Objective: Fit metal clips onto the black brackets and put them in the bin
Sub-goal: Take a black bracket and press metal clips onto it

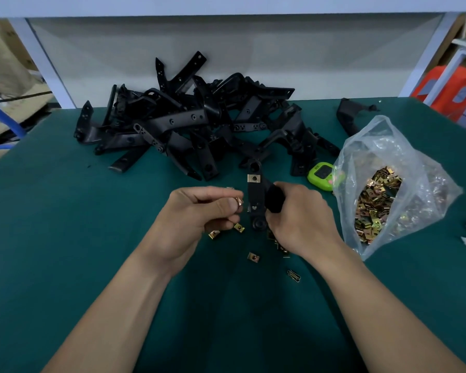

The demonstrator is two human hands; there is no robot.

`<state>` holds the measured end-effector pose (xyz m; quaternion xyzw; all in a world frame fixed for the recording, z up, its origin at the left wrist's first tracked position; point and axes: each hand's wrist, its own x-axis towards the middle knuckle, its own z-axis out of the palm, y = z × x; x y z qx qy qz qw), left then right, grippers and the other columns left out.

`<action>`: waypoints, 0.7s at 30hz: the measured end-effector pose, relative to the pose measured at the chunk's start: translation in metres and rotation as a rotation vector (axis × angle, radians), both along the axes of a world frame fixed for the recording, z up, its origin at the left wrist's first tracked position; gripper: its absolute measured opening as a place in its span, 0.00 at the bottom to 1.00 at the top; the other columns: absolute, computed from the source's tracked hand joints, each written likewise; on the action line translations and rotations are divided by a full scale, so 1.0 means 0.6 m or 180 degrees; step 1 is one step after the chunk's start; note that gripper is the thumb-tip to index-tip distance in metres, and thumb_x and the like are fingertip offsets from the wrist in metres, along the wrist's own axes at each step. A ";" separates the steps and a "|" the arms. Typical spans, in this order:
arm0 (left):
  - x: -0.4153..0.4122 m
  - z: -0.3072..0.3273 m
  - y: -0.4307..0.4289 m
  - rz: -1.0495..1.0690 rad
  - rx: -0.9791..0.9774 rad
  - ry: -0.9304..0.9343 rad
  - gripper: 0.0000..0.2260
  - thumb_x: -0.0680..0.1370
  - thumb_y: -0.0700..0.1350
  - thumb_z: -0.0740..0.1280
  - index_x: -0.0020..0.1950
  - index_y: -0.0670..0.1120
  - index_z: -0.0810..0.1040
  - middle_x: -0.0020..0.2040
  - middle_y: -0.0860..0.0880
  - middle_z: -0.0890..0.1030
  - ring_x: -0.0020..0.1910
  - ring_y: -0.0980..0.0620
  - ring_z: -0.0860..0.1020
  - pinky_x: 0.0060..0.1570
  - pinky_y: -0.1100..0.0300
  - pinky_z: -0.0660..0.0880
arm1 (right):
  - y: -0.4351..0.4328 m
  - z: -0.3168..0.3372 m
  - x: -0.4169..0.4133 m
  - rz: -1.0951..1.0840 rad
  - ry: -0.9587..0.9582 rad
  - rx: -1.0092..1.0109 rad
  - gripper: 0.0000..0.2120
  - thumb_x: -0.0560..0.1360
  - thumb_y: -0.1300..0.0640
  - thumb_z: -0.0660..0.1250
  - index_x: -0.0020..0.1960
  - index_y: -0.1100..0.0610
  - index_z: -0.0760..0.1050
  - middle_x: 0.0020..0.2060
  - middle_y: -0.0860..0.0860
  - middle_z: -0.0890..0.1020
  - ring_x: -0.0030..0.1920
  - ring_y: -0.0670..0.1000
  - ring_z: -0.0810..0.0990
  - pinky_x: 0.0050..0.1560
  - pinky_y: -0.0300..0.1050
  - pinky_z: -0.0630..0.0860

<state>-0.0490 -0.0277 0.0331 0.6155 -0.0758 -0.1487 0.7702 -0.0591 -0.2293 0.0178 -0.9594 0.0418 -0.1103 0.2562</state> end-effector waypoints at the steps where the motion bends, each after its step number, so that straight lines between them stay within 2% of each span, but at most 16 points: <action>1: 0.000 0.000 0.002 -0.0033 0.0050 -0.0022 0.11 0.67 0.44 0.76 0.48 0.43 0.89 0.41 0.43 0.84 0.38 0.53 0.81 0.40 0.64 0.79 | 0.000 0.000 -0.001 0.0008 -0.0015 -0.0008 0.05 0.72 0.55 0.70 0.45 0.47 0.75 0.32 0.45 0.77 0.35 0.56 0.75 0.36 0.48 0.68; 4: -0.001 0.000 0.004 -0.0117 0.0246 -0.0080 0.12 0.69 0.45 0.75 0.51 0.43 0.88 0.42 0.42 0.82 0.38 0.54 0.79 0.42 0.64 0.77 | 0.001 0.000 -0.002 0.0010 -0.0027 -0.0030 0.05 0.72 0.55 0.70 0.45 0.47 0.75 0.32 0.45 0.77 0.36 0.56 0.76 0.37 0.48 0.70; 8: -0.005 0.000 0.001 -0.0239 0.0333 -0.0134 0.17 0.68 0.44 0.77 0.56 0.44 0.87 0.38 0.45 0.82 0.35 0.54 0.78 0.38 0.65 0.76 | 0.002 0.001 -0.002 0.0025 -0.0019 -0.0075 0.06 0.71 0.55 0.71 0.45 0.47 0.75 0.31 0.44 0.77 0.34 0.54 0.76 0.35 0.47 0.68; 12: -0.003 0.000 0.001 -0.0223 0.0362 -0.0157 0.17 0.65 0.45 0.79 0.53 0.48 0.88 0.36 0.46 0.83 0.32 0.53 0.78 0.36 0.64 0.76 | 0.000 0.002 -0.003 0.0060 0.0031 -0.0133 0.06 0.71 0.54 0.71 0.44 0.46 0.75 0.30 0.44 0.76 0.31 0.48 0.71 0.30 0.45 0.61; 15: -0.004 -0.002 0.000 -0.0176 0.0334 -0.0172 0.17 0.63 0.47 0.80 0.50 0.50 0.88 0.34 0.45 0.83 0.30 0.53 0.78 0.34 0.63 0.76 | -0.001 0.003 -0.003 0.0059 0.0043 -0.0142 0.07 0.71 0.55 0.71 0.45 0.46 0.76 0.30 0.45 0.75 0.30 0.47 0.70 0.29 0.44 0.60; 18: -0.005 -0.005 -0.004 -0.0181 0.0255 -0.0184 0.17 0.62 0.47 0.84 0.49 0.50 0.88 0.33 0.45 0.83 0.30 0.53 0.79 0.32 0.63 0.76 | 0.000 0.003 -0.004 0.0097 0.0056 -0.0113 0.06 0.71 0.56 0.71 0.43 0.47 0.76 0.29 0.46 0.76 0.30 0.49 0.72 0.28 0.43 0.62; 21: -0.006 -0.009 -0.007 -0.0208 0.0079 -0.0152 0.20 0.60 0.50 0.86 0.49 0.48 0.87 0.31 0.47 0.81 0.28 0.53 0.78 0.31 0.64 0.75 | 0.003 0.004 -0.005 0.0180 0.0120 -0.0009 0.07 0.70 0.57 0.70 0.39 0.48 0.73 0.29 0.48 0.77 0.32 0.57 0.76 0.31 0.47 0.70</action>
